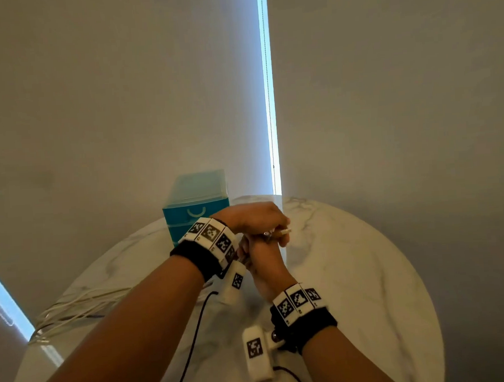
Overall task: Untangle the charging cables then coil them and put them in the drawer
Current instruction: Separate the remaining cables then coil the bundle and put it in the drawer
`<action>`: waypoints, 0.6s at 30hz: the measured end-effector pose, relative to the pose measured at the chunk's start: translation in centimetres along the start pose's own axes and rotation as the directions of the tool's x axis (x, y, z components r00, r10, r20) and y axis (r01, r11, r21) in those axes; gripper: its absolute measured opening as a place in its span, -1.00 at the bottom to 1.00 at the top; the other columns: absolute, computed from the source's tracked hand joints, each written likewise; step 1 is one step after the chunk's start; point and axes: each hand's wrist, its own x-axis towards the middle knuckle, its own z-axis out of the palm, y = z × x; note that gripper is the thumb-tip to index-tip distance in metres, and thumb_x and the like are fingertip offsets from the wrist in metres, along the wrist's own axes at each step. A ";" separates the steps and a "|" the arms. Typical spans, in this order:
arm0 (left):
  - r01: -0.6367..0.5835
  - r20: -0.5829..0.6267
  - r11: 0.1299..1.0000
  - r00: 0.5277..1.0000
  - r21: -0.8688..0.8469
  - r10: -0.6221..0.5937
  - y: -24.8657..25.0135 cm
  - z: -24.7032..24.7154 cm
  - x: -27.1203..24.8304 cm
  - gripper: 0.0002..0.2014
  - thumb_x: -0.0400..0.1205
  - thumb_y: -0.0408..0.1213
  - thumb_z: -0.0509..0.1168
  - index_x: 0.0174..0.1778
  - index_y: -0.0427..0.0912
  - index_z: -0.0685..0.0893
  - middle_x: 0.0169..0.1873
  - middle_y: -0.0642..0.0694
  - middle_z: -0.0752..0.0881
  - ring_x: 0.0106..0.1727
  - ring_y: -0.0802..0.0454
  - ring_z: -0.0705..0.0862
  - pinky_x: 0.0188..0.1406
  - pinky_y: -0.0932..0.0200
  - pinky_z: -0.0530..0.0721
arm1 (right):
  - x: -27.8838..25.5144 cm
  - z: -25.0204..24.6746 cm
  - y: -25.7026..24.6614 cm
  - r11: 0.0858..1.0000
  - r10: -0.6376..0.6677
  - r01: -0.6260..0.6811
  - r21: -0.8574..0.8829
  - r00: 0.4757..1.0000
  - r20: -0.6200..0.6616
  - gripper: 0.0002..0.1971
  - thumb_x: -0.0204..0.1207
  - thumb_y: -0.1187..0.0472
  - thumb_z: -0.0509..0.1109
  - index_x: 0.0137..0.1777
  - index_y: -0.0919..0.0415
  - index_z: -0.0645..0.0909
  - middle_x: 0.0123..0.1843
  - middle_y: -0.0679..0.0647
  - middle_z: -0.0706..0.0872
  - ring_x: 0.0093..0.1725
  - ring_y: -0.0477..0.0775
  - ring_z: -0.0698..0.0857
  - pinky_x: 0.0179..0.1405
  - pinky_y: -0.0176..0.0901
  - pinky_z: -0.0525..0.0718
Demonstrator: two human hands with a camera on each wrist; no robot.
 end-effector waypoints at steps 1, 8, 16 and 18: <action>0.033 0.004 0.999 0.999 0.030 -0.033 -0.1 0.1 0.2 -0.56 0.92 -0.16 0.11 0.17 -0.26 0.90 0.12 -0.03 0.88 0.28 -0.06 0.80 0.54 -0.08 0.64 | -0.2 -0.2 -0.2 1.000 -0.008 0.008 0.030 1.000 -0.002 -0.69 0.81 0.44 0.23 -0.16 0.14 0.52 -0.49 -0.06 0.63 -0.60 -0.19 0.60 -0.56 -0.32 0.58; 0.136 -0.089 0.970 0.989 0.203 -0.120 -0.2 0.1 0.3 -0.55 0.92 -0.15 0.07 0.30 -0.33 0.82 0.30 -0.23 0.82 0.32 -0.16 0.76 0.52 -0.13 0.64 | 1.2 1.6 -0.2 0.976 0.185 -0.181 0.123 0.983 -0.019 -0.61 0.89 0.08 0.22 -0.23 0.11 0.52 -0.47 0.03 0.51 -0.60 -0.08 0.51 -0.59 -0.25 0.50; -0.035 -0.181 0.935 0.978 0.353 0.105 0.2 1.0 -0.6 -0.65 0.94 0.00 0.12 0.10 -0.09 0.75 0.11 -0.06 0.85 0.13 -0.05 0.79 0.26 0.04 0.67 | 0.5 0.1 -0.1 0.960 0.192 -0.203 0.193 0.979 0.071 -0.74 0.91 0.23 0.20 -0.04 0.26 0.57 -0.48 0.07 0.55 -0.54 -0.05 0.56 -0.49 -0.17 0.66; -0.069 -0.142 0.966 0.984 0.247 0.107 0.6 1.6 -0.5 -0.48 0.87 0.26 0.09 0.28 -0.04 0.79 0.09 0.04 0.88 0.15 0.05 0.79 0.32 0.00 0.69 | 0.8 0.3 0.4 0.977 0.173 -0.176 0.120 0.984 0.039 -0.69 0.91 0.27 0.21 -0.14 0.25 0.51 -0.48 0.07 0.49 -0.59 -0.10 0.52 -0.55 -0.23 0.60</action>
